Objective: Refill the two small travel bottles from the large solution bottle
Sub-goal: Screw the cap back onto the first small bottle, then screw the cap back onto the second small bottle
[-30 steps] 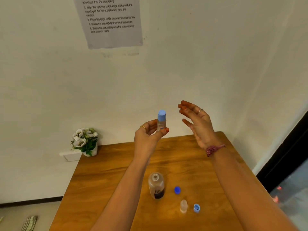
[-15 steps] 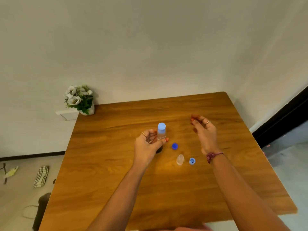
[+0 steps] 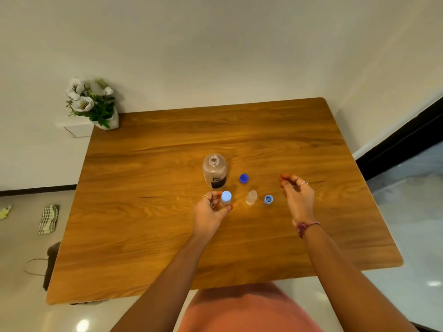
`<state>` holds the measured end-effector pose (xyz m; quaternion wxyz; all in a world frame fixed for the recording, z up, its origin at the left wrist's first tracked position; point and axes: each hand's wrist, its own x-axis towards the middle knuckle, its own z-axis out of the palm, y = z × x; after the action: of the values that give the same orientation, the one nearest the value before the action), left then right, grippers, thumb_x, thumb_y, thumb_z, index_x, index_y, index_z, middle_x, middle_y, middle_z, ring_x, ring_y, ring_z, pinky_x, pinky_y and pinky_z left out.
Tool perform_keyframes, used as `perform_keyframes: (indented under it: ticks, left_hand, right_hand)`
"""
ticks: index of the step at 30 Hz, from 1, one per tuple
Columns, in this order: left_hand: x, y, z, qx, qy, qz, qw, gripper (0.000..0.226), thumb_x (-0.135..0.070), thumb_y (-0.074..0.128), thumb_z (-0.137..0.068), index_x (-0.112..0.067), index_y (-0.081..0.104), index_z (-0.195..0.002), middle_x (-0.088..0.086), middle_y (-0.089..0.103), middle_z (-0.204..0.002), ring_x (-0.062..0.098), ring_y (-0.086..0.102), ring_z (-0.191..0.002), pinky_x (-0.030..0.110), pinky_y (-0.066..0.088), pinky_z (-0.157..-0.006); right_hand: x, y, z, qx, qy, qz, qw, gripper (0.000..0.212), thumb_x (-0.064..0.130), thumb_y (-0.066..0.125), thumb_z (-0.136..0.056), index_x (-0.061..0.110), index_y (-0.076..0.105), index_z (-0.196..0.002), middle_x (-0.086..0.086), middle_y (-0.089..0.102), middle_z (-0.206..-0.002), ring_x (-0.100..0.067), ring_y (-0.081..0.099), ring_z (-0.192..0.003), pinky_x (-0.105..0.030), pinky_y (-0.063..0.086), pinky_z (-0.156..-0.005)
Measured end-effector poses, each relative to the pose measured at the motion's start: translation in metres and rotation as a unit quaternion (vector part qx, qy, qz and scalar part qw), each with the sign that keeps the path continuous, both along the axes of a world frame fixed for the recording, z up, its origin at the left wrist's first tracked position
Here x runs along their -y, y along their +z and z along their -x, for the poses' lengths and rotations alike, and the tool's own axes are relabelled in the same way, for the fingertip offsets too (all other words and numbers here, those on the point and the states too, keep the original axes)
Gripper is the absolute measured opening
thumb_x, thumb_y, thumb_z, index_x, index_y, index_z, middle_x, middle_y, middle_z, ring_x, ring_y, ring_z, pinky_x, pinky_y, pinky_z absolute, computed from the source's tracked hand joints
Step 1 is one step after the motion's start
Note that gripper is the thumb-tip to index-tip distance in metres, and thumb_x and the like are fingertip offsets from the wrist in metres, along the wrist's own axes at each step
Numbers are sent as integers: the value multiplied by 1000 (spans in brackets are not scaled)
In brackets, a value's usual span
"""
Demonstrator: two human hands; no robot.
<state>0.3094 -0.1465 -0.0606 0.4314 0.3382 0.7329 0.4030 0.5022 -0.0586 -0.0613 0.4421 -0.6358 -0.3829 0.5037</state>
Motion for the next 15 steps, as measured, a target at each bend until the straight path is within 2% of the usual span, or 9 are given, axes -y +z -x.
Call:
perform_keyframes:
  ticks: [6,10,15]
  left_hand:
    - [-3,-28,-4,-45,9,57,997,48,-15,80,-73,-13,58,-115,2,66,-115,13,62,-105,32,52,-92]
    - [-5,-36,-6,-61,8,65,996,50,-15,78,-76,-11,56,-120,3,64,-120,13,60,-109,30,50,-93]
    - [-10,-41,-3,-71,6,64,995,46,-14,75,-78,-10,56,-120,4,64,-120,11,59,-108,25,48,-92]
  right_hand:
    - [14,-20,-10,20,3,32,999,21,2,55,-90,9,64,-108,-1,67,-100,-9,61,-92,-20,50,-81]
    - [19,-27,-12,22,3,51,998,21,2,56,-90,12,64,-107,3,66,-97,-10,61,-94,-22,50,-83]
    - [20,-33,-10,23,4,64,998,20,5,57,-91,17,64,-105,3,67,-99,-9,60,-86,-18,49,-73]
